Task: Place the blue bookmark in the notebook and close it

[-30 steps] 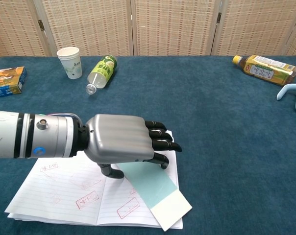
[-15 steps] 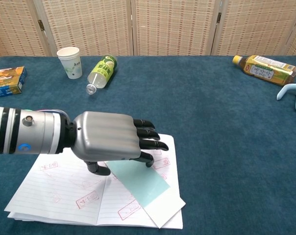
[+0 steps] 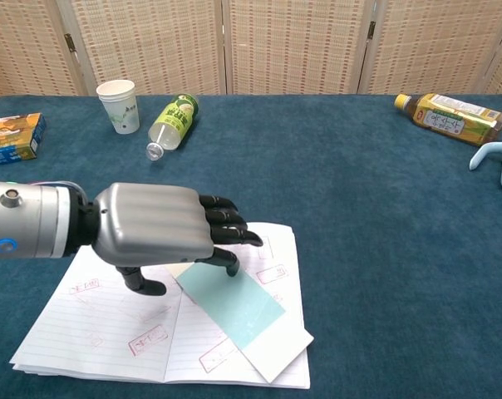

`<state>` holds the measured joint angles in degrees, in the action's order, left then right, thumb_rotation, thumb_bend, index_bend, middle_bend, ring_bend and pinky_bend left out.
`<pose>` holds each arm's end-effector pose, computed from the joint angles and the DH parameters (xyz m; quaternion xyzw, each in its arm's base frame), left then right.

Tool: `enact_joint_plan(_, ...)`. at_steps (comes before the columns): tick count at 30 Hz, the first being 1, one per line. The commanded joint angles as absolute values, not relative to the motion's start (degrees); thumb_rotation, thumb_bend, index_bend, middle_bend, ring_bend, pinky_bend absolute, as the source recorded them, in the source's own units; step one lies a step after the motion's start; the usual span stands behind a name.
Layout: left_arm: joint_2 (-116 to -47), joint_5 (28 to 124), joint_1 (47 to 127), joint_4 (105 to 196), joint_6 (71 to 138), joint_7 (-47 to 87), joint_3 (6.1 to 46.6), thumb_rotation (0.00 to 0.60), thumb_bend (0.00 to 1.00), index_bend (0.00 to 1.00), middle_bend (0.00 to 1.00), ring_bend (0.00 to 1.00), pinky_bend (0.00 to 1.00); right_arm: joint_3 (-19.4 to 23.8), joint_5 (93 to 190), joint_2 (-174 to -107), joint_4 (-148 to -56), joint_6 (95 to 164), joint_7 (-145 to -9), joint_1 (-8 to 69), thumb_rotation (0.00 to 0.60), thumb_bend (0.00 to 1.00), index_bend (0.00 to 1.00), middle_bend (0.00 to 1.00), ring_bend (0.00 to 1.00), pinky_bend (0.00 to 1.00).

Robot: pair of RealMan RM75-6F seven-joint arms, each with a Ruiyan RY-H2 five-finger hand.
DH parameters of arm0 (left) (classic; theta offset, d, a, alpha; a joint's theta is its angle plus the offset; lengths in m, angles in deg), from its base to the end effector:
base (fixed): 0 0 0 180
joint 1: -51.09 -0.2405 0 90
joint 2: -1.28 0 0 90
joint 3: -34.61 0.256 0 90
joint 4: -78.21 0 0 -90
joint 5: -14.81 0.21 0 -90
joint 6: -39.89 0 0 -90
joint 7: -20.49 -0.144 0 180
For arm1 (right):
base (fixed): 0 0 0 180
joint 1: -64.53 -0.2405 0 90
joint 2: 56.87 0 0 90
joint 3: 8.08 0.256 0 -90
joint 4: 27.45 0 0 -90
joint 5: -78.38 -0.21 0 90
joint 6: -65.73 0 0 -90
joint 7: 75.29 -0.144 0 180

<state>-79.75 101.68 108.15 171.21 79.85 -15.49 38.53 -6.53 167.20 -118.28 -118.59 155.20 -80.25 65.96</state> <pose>-0.0999 0.2833 -0.0432 -0.9486 0.0143 -0.2217 0.2253 -0.3266 -0.1415 0.1803 0.5736 -0.3981 0.3876 0.6019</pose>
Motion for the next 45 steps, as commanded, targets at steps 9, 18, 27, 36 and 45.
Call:
enact_joint_plan(9,-78.2,100.8,105.9,174.2,82.0,-14.4,39.0,0.600,0.32,0.23,0.00,0.00,0.09,-6.5,167.2,-118.0,-118.6,155.4,-80.4,66.1,0.600,0.11,0.04,0.13,0.04,0.12)
enact_joint_plan(18,-78.3,101.9,104.8,176.4,83.1,-12.0,39.2,0.600,0.34,0.23,0.00,0.00,0.09,-6.6,167.4,-118.3,-118.1,155.4,-80.8,66.1,0.600,0.11,0.04,0.13,0.04,0.12)
enact_joint_plan(27,-83.4,97.2,107.3,177.0,80.0,-16.5,35.3,0.600,0.50,0.22,0.00,0.00,0.09,-6.7,167.2,-118.4,-117.5,155.7,-81.5,66.5,0.600,0.11,0.04,0.13,0.04,0.12)
enact_joint_plan(36,-88.2,87.8,109.6,175.6,79.0,-24.6,33.3,0.600,0.53,0.21,0.00,0.00,0.09,-6.7,167.0,-118.4,-117.0,155.9,-82.1,66.8,0.600,0.11,0.04,0.13,0.04,0.12)
enact_joint_plan(45,-91.1,81.1,111.4,174.5,80.9,-31.5,34.4,0.600,0.53,0.25,0.00,0.00,0.09,-6.7,166.8,-118.6,-116.5,155.8,-82.6,66.9,0.600,0.11,0.04,0.13,0.04,0.12)
